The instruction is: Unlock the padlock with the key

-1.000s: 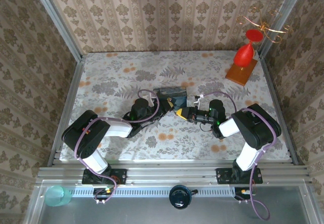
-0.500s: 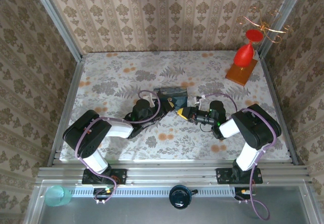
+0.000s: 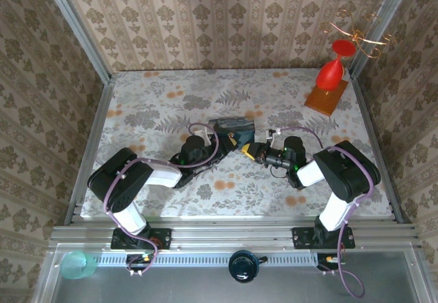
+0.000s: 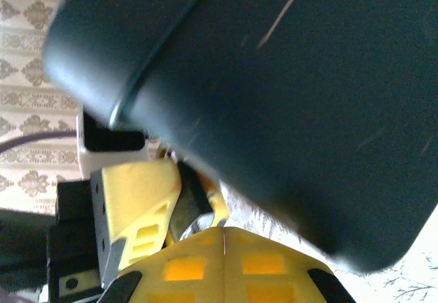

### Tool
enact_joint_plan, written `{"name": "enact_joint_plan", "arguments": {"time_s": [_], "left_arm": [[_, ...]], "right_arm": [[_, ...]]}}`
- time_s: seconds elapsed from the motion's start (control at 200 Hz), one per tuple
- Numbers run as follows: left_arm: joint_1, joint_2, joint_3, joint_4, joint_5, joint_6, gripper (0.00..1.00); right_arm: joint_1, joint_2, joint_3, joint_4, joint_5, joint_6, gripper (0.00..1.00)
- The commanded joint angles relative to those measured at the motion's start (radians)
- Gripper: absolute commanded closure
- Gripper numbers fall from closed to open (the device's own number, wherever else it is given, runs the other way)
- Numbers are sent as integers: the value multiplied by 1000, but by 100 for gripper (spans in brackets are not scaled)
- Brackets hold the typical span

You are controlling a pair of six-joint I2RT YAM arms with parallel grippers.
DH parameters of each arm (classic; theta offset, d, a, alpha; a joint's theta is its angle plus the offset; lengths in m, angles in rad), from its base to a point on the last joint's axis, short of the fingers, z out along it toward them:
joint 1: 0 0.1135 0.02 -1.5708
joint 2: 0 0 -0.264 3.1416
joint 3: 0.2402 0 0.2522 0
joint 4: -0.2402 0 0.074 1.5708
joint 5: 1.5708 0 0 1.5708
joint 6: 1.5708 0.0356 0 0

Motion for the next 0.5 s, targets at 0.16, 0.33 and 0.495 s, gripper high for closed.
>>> {"name": "enact_joint_plan", "arguments": {"time_s": [0.16, 0.33, 0.495], "left_arm": [[-50, -8, 66, 145, 83, -29, 100], [-52, -7, 63, 143, 41, -31, 100], [-32, -30, 60, 48, 15, 38, 100]], "right_arm": [[31, 21, 3, -11, 85, 6, 100], [66, 12, -3, -27, 121, -8, 100], [59, -38, -37, -67, 158, -50, 100]]}}
